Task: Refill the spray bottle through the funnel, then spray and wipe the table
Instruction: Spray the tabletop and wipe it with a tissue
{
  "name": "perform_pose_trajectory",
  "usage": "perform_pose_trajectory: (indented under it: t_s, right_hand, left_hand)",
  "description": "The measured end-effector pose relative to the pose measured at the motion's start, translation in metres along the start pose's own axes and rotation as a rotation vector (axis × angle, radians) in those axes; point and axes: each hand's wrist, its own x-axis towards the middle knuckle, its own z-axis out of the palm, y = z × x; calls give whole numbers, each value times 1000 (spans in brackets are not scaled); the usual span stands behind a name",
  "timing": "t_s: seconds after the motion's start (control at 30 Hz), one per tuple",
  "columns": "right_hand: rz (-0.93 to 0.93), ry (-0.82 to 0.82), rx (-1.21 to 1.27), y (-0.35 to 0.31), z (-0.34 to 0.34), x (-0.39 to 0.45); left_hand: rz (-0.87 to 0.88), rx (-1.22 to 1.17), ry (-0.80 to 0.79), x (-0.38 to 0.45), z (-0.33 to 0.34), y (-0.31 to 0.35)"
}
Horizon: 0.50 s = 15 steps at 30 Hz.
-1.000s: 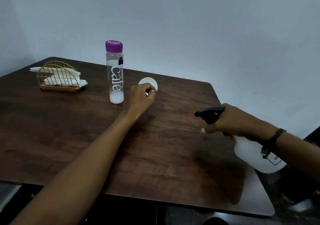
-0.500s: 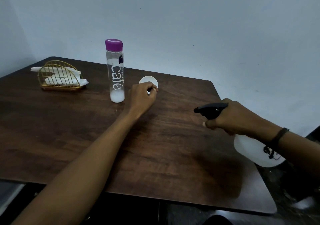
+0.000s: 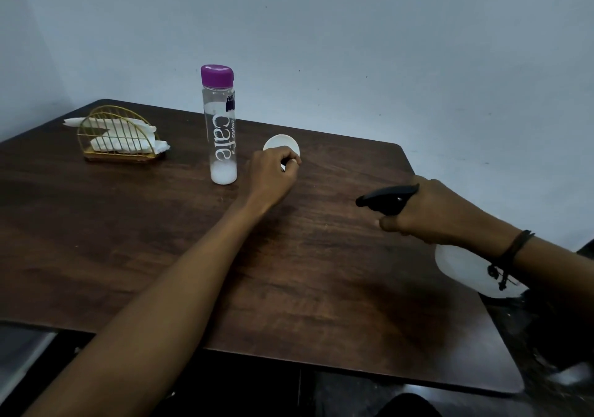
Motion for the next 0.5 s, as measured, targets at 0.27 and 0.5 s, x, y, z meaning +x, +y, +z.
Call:
perform_pose_trajectory:
  t_s: [0.27,0.5]
  right_hand:
    - [53,-173,76,2,-3,3]
    - [88,-146,16,2,2,4]
  left_hand:
    - [-13,19,-4,0,-1,1]
    - [-21,21,-23,-3,-1,4]
